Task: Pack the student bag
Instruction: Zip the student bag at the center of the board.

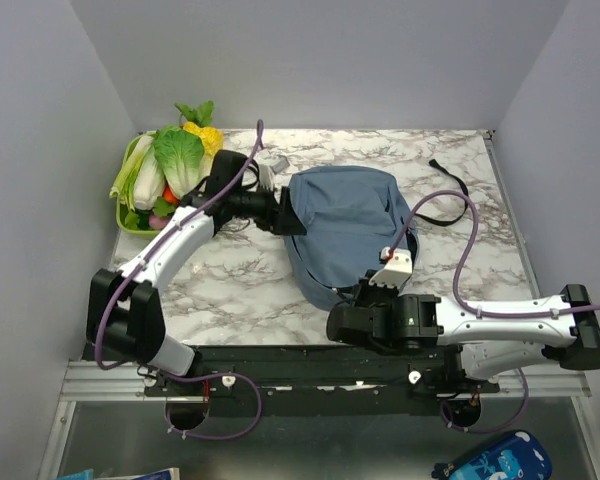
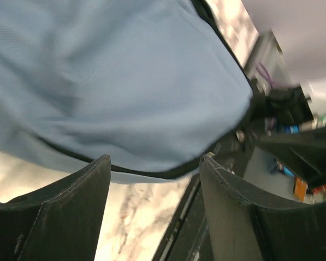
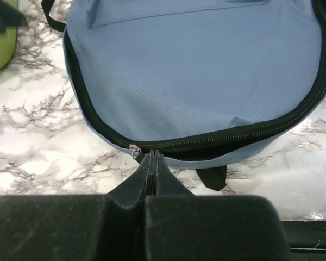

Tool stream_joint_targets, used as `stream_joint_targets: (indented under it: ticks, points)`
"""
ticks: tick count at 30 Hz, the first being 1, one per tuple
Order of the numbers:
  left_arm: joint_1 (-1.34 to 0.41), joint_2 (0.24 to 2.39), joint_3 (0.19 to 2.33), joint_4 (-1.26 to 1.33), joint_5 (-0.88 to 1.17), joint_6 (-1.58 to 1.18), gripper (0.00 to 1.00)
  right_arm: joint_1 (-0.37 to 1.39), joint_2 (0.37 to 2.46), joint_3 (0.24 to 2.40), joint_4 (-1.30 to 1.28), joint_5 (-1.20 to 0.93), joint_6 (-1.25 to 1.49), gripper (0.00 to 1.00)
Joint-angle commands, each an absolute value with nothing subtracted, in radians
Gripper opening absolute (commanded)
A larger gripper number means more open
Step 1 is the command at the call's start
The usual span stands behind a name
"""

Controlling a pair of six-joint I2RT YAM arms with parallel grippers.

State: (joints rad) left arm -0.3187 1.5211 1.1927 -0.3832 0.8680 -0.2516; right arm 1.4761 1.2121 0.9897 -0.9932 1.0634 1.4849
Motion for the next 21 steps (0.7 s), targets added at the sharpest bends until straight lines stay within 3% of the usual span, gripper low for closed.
stream_joint_targets:
  ticks: [1,4,5,6,9,14,21]
  points:
    - [-0.449,1.436,1.106,-0.521,0.933,-0.033,0.72,1.474,1.223,1.029,-0.942,1.144,1.442,0.01]
    - [-0.482,1.433,1.097,-0.57,0.946,0.136,0.7,1.474,1.203,1.016,-0.841,1.105,1.28,0.01]
    - [-0.48,1.445,1.114,-0.578,0.945,0.162,0.7,1.476,1.19,0.994,-0.804,1.092,1.223,0.06]
    - [-0.48,1.454,1.132,-0.604,0.933,0.258,0.69,1.474,1.149,0.977,-0.737,1.06,1.116,0.31]
    - [-0.482,1.479,1.184,-0.702,0.928,0.436,0.67,1.473,1.06,0.893,-0.594,0.985,0.92,0.66]
    - [-0.491,1.473,1.201,-0.821,0.923,0.664,0.71,1.459,0.847,0.77,-0.479,0.815,0.743,0.73]
    - [-0.629,1.371,1.066,-0.692,0.801,0.762,0.81,1.419,0.873,0.733,-0.502,0.655,0.807,0.66]
